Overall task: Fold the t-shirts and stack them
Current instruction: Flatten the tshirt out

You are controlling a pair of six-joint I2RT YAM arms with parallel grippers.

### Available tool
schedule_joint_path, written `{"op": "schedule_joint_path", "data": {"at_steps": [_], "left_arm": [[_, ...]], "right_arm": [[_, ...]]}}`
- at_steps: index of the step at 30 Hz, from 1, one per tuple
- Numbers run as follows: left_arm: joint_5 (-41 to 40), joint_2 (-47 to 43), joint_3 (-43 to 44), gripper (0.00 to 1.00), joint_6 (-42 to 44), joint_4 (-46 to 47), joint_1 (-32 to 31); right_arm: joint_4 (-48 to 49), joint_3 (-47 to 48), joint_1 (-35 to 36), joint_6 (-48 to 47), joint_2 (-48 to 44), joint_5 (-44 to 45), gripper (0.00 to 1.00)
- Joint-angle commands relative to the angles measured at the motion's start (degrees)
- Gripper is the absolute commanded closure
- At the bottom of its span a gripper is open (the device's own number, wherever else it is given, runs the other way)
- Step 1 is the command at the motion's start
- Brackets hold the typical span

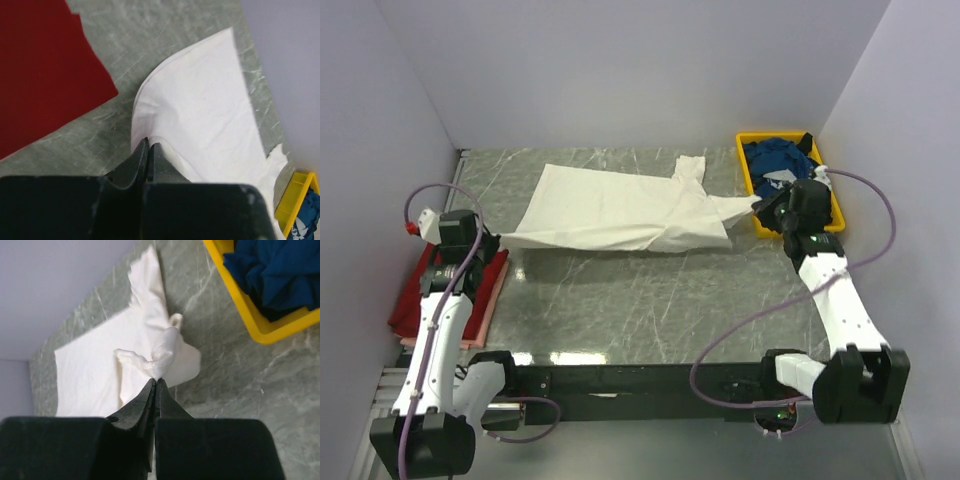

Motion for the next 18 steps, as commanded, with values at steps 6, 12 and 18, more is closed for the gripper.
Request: {"op": "schedule_joint_path", "data": {"at_steps": [6, 12, 18], "left_arm": [[-5.78, -6.83, 16.43, 0.99, 6.16, -6.02, 0.17], [-3.93, -6.58, 26.45, 0.99, 7.92, -6.54, 0.17], [-3.67, -0.7, 38.32, 0.99, 8.89, -4.62, 0.17]], "right_arm": [[-13.12, 9.58, -1.09, -4.39, -17.68, 6.4, 1.0], [-18.84, 20.31, -1.09, -5.36, -21.65, 7.46, 1.0], [-17.97, 29.72, -1.09, -5.19, -18.49, 6.32, 1.0]]}}
